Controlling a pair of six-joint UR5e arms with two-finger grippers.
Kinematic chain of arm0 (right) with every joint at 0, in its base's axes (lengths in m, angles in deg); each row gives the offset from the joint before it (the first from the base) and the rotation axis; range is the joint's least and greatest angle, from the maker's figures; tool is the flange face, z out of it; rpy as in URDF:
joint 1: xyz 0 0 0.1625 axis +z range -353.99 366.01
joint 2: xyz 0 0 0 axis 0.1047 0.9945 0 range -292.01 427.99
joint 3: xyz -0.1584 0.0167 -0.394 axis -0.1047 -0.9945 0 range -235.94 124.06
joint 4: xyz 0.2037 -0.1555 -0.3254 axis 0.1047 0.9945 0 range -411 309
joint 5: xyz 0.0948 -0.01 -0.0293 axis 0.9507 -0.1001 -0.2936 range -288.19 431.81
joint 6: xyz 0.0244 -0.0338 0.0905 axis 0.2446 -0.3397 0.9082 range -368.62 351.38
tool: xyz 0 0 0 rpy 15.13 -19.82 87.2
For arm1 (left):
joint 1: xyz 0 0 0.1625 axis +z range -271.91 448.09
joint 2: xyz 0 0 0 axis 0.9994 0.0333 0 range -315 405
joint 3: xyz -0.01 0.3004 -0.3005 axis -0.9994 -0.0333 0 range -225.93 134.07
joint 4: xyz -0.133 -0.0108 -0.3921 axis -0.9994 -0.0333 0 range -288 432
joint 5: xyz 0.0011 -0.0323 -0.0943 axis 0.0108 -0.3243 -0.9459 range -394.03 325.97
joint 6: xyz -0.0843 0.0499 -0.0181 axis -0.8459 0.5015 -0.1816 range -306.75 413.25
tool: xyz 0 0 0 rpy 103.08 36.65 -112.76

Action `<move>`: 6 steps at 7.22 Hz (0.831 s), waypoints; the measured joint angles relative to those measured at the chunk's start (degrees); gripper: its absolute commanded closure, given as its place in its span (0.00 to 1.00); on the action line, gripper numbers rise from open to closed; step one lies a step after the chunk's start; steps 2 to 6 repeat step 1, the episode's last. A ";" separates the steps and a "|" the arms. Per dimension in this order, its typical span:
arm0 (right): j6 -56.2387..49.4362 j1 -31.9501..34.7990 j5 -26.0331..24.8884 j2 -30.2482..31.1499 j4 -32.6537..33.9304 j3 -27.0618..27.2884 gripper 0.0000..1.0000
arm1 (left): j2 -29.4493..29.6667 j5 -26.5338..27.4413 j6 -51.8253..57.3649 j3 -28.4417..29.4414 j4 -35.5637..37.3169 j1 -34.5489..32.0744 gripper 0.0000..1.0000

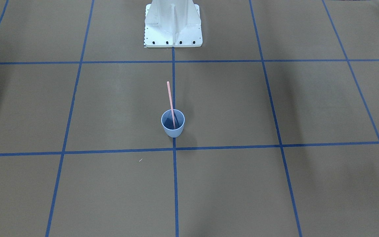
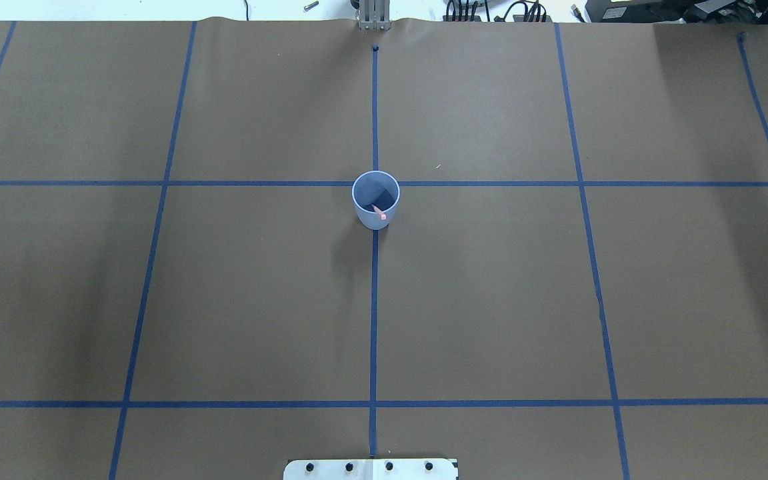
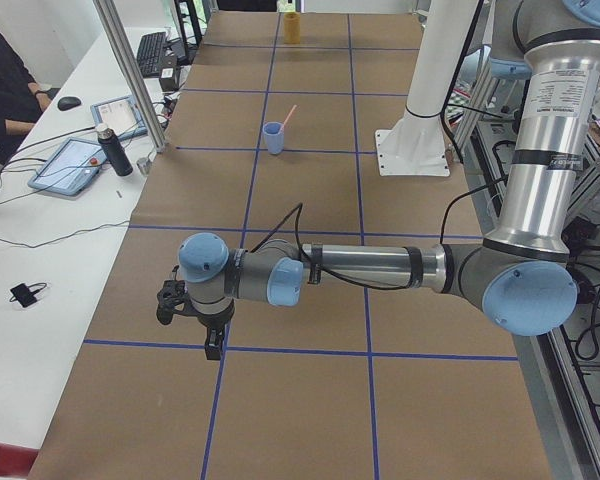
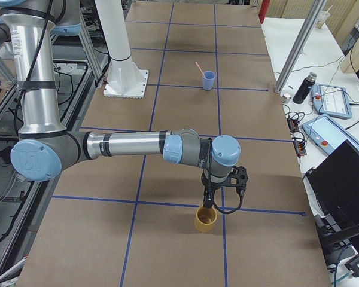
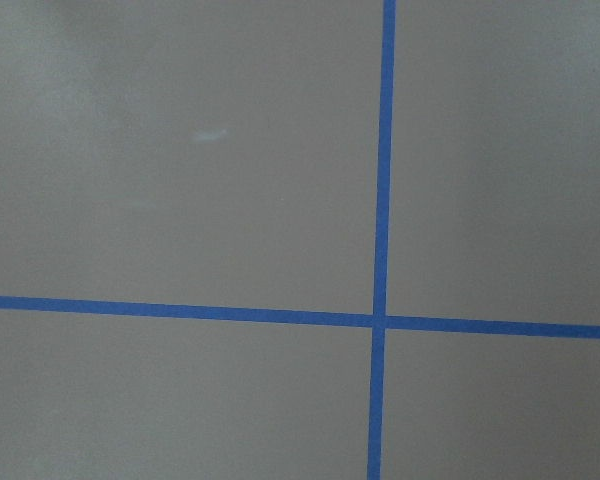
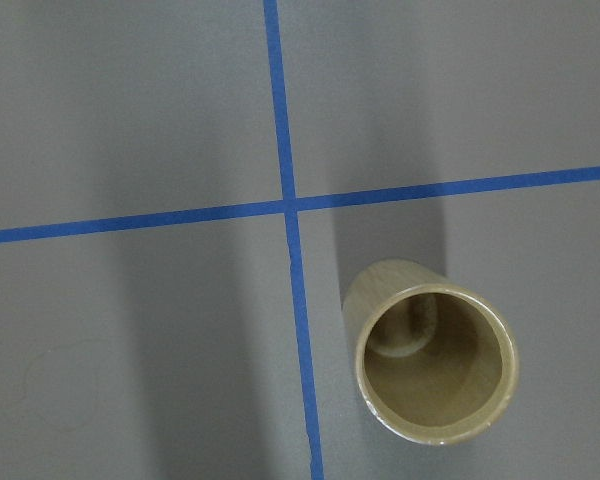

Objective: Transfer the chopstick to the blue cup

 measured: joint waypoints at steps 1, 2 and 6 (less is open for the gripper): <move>0.00 0.00 -0.04 -0.08 0.01 -0.01 0.00 | 0.01 0.00 0.00 0.00 0.00 0.00 0.02; 0.00 0.00 -0.04 -0.08 0.01 -0.01 0.00 | 0.01 0.00 0.00 0.00 0.00 0.00 0.02; 0.00 0.00 -0.04 -0.08 0.01 -0.01 0.00 | 0.01 0.00 0.00 0.00 0.00 0.00 0.02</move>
